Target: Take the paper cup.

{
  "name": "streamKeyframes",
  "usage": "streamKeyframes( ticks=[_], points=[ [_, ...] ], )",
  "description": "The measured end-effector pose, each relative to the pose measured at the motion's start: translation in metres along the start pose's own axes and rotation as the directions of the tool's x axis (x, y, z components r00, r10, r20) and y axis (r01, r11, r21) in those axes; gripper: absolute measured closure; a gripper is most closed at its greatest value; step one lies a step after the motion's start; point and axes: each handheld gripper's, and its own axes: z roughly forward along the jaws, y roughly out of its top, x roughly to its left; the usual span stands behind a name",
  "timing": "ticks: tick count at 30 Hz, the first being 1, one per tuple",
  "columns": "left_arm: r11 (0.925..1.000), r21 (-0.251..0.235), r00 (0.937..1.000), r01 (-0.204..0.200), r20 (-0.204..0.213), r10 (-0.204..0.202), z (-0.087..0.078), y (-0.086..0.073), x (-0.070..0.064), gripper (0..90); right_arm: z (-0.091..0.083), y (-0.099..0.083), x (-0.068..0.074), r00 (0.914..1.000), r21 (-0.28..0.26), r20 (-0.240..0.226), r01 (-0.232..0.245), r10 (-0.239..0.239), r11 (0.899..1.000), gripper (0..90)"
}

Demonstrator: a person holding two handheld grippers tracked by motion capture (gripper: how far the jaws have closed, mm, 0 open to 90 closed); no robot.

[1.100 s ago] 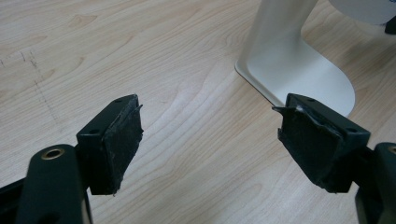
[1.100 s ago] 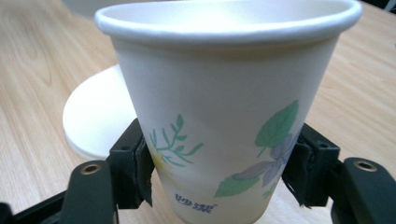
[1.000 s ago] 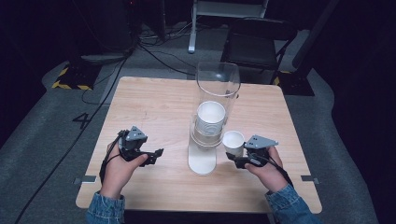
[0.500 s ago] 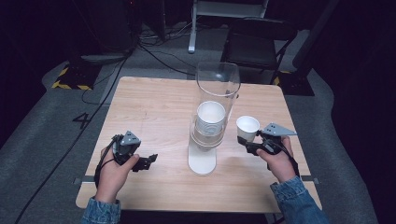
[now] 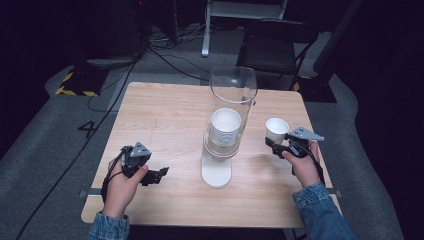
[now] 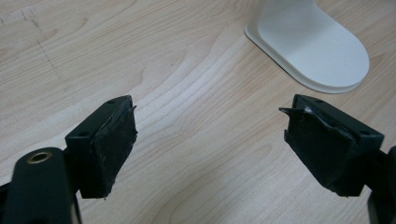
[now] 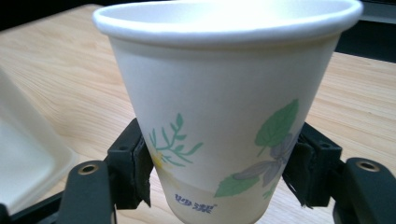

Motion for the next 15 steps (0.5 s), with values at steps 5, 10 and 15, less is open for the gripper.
streamKeyframes(
  ticks=[5,10,15],
  points=[
    [1.0000,0.001,1.0000,0.003,0.001,-0.003,0.001,-0.001,0.000,16.3,0.010,-0.012,-0.009,0.9999,0.024,-0.011,0.013,-0.013,1.000,33.3],
    [1.0000,0.002,1.0000,0.005,0.007,-0.005,0.001,-0.001,0.000,16.3,0.022,-0.022,-0.007,0.9992,0.056,-0.039,0.012,-0.010,0.998,33.2],
    [1.0000,-0.001,1.0000,0.003,0.006,-0.003,0.000,-0.001,0.000,16.3,0.030,-0.028,-0.003,0.9992,0.075,-0.036,-0.015,0.018,0.997,32.3]
  ],
)
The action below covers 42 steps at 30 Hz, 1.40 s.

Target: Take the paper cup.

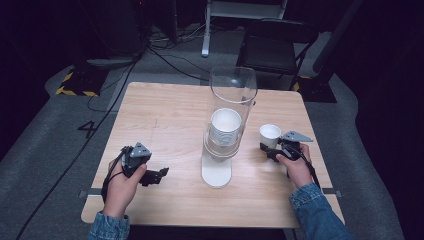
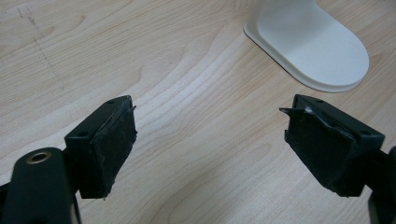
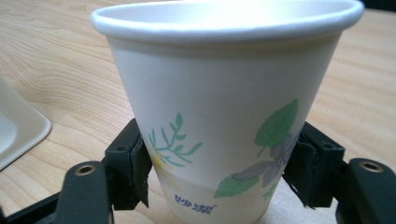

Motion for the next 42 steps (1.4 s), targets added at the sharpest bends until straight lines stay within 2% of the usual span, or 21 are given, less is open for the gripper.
streamKeyframes(
  ticks=[6,10,17,20,23,27,30,33,38,40,42],
  points=[
    [0.9999,0.003,0.9999,-0.009,-0.005,0.009,0.000,0.000,0.000,16.3,0.003,-0.004,0.000,0.9998,0.038,0.013,-0.012,0.011,0.999,32.2],
    [1.0000,0.006,1.0000,-0.002,0.005,0.002,0.000,0.000,-0.001,16.3,0.003,-0.006,-0.001,0.9996,0.062,0.019,-0.022,0.021,0.998,31.8],
    [1.0000,0.004,1.0000,-0.006,-0.001,0.006,0.000,0.000,0.000,16.3,0.002,-0.007,0.000,0.9995,0.082,0.021,-0.024,0.022,0.996,29.8],
    [1.0000,0.003,1.0000,-0.007,-0.002,0.007,-0.001,0.000,0.000,16.3,0.001,-0.006,0.001,0.9995,0.084,0.027,-0.020,0.018,0.996,25.4],
    [0.9999,0.002,0.9999,-0.011,-0.003,0.011,-0.001,0.000,0.000,16.3,0.000,-0.006,0.001,0.9989,0.071,0.027,-0.039,0.037,0.997,15.7],
    [1.0000,0.004,1.0000,-0.009,0.000,0.009,-0.001,0.000,0.000,16.3,-0.002,-0.005,0.001,0.9989,0.062,0.033,-0.034,0.032,0.997,15.9],
    [0.9999,0.003,0.9999,-0.014,-0.002,0.014,-0.002,0.000,0.001,16.3,-0.007,-0.004,0.001,0.9979,0.052,0.049,-0.045,0.042,0.998,16.0],
    [1.0000,0.004,1.0000,-0.002,0.003,0.002,0.000,0.000,0.000,16.2,-0.016,-0.003,0.001,0.9963,0.042,0.063,-0.061,0.058,0.997,16.0],
    [0.9999,0.017,1.0000,0.000,0.006,0.000,0.002,-0.002,0.001,16.3,-0.035,-0.003,0.002,0.9988,0.049,0.046,-0.015,0.013,0.999,15.9],
    [0.9999,0.010,0.9999,0.005,0.009,-0.005,0.001,-0.001,0.001,16.3,-0.043,-0.002,0.003,0.9991,0.038,0.041,-0.015,0.013,0.999,16.0],
    [0.9999,0.010,1.0000,-0.007,0.002,0.007,0.000,-0.001,0.001,16.3,-0.051,0.001,0.004,0.9989,0.020,0.045,-0.014,0.013,1.000,15.9]
  ],
)
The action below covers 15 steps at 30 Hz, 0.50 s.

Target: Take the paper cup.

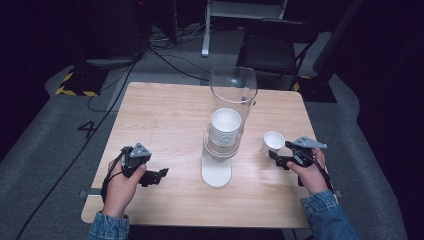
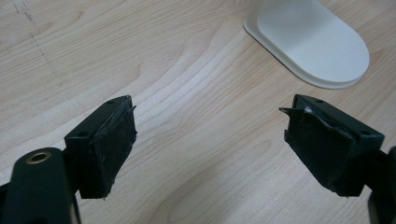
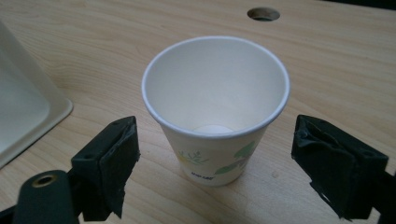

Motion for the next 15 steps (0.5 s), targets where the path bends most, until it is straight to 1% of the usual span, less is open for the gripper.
streamKeyframes(
  ticks=[1,2,3,4,5,7,8,10,11,12,15],
  points=[
    [1.0000,-0.001,1.0000,-0.008,-0.001,0.008,0.000,0.000,0.000,16.3,-0.004,0.002,0.001,1.0000,-0.012,0.000,0.004,-0.004,1.000,15.9],
    [1.0000,-0.002,1.0000,-0.005,0.001,0.005,0.000,0.000,0.000,16.3,-0.008,0.003,0.002,1.0000,-0.020,-0.005,0.005,-0.005,1.000,15.9],
    [0.9999,0.000,0.9999,-0.012,-0.002,0.012,0.000,0.000,0.000,16.3,-0.013,0.005,0.003,0.9999,-0.027,-0.013,0.008,-0.008,1.000,15.9],
    [0.9999,0.006,1.0000,-0.008,0.003,0.008,0.000,0.000,-0.001,16.3,-0.017,0.007,0.005,0.9997,-0.030,-0.019,0.012,-0.012,0.999,15.9],
    [1.0000,0.003,1.0000,-0.004,0.005,0.004,0.000,-0.001,-0.002,16.3,-0.021,0.009,0.006,0.9994,-0.036,-0.029,0.020,-0.021,0.999,16.0],
    [1.0000,0.007,0.9999,-0.004,0.010,0.004,0.000,-0.001,-0.003,16.3,-0.028,0.014,0.009,0.9991,-0.053,-0.036,0.019,-0.021,0.998,16.0],
    [0.9998,0.009,0.9998,-0.020,0.003,0.020,0.000,-0.001,-0.002,16.3,-0.030,0.016,0.011,0.9987,-0.058,-0.044,0.024,-0.027,0.998,16.2],
    [1.0000,0.006,0.9999,-0.008,0.007,0.008,-0.001,-0.001,-0.003,16.3,-0.036,0.019,0.016,0.9985,-0.068,-0.048,0.024,-0.027,0.997,16.2],
    [0.9999,0.006,0.9999,-0.011,0.008,0.011,-0.001,-0.001,-0.004,16.4,-0.038,0.021,0.019,0.9984,-0.069,-0.051,0.020,-0.024,0.997,16.2],
    [0.9999,0.006,0.9999,-0.010,0.012,0.010,-0.002,-0.001,-0.004,16.5,-0.040,0.022,0.021,0.9975,-0.072,-0.063,0.027,-0.032,0.997,16.3],
    [0.9999,0.006,0.9998,-0.013,0.016,0.013,-0.002,-0.001,-0.006,16.5,-0.045,0.026,0.032,0.9927,-0.056,-0.113,0.038,-0.044,0.998,16.8]
  ],
)
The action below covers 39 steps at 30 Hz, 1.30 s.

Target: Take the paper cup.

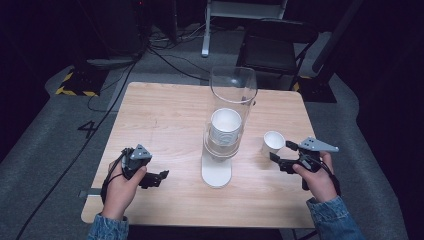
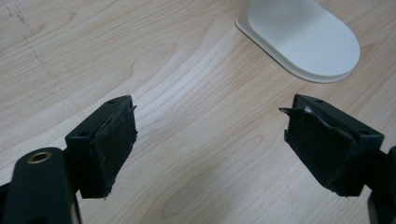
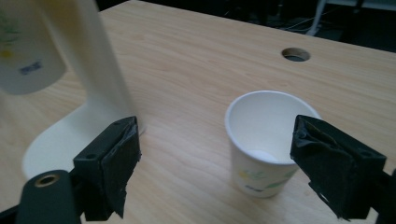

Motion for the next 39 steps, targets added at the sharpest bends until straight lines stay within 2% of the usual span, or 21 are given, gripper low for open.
streamKeyframes(
  ticks=[2,4,7,8,12,17,21,25,30,33,36,39],
  points=[
    [1.0000,0.000,0.9999,-0.010,-0.005,0.010,0.000,0.001,-0.001,16.5,-0.002,0.002,0.009,0.9991,0.014,-0.042,0.006,-0.006,1.000,19.2],
    [0.9999,0.006,0.9999,-0.013,0.009,0.013,0.000,0.001,-0.003,16.6,-0.004,0.004,0.019,0.9967,0.023,-0.078,0.023,-0.021,0.999,19.9],
    [0.9997,0.007,0.9997,-0.023,0.011,0.023,0.001,0.002,-0.004,16.5,-0.007,0.006,0.032,0.9916,0.028,-0.118,0.056,-0.052,0.998,20.9],
    [0.9997,0.011,0.9996,-0.021,0.021,0.020,0.001,0.002,-0.005,16.5,-0.007,0.007,0.036,0.9891,0.033,-0.134,0.065,-0.060,0.997,21.2],
    [0.9996,0.012,0.9995,-0.023,0.019,0.023,0.001,0.002,-0.005,16.5,-0.006,0.007,0.053,0.9771,0.042,-0.195,0.096,-0.086,0.995,21.2],
    [0.9996,0.011,0.9995,-0.024,0.022,0.024,0.001,0.002,-0.005,16.7,0.006,0.001,0.067,0.9604,0.052,-0.267,0.098,-0.081,0.994,21.1],
    [0.9995,0.008,0.9994,-0.030,0.020,0.030,0.001,0.003,-0.005,16.7,0.013,-0.004,0.075,0.9533,0.070,-0.286,0.123,-0.098,0.990,20.9],
    [0.9992,0.017,0.9991,-0.036,0.023,0.036,0.001,0.002,-0.004,16.7,0.018,-0.008,0.078,0.9531,0.080,-0.279,0.144,-0.117,0.986,20.6],
    [0.9991,0.026,0.9991,-0.034,0.027,0.033,0.001,0.002,-0.004,16.6,0.028,-0.016,0.075,0.9582,0.101,-0.256,0.158,-0.128,0.982,19.0],
    [0.9991,0.025,0.9991,-0.035,0.026,0.035,0.002,0.002,-0.004,16.6,0.037,-0.025,0.069,0.9642,0.125,-0.235,0.155,-0.122,0.980,19.1],
    [0.9990,0.024,0.9988,-0.038,0.031,0.037,0.002,0.003,-0.005,16.6,0.042,-0.031,0.066,0.9665,0.141,-0.229,0.151,-0.116,0.978,19.1],
    [0.9992,0.024,0.9992,-0.031,0.027,0.031,0.002,0.002,-0.005,16.6,0.042,-0.031,0.066,0.9672,0.127,-0.225,0.149,-0.117,0.981,18.8]
  ],
)
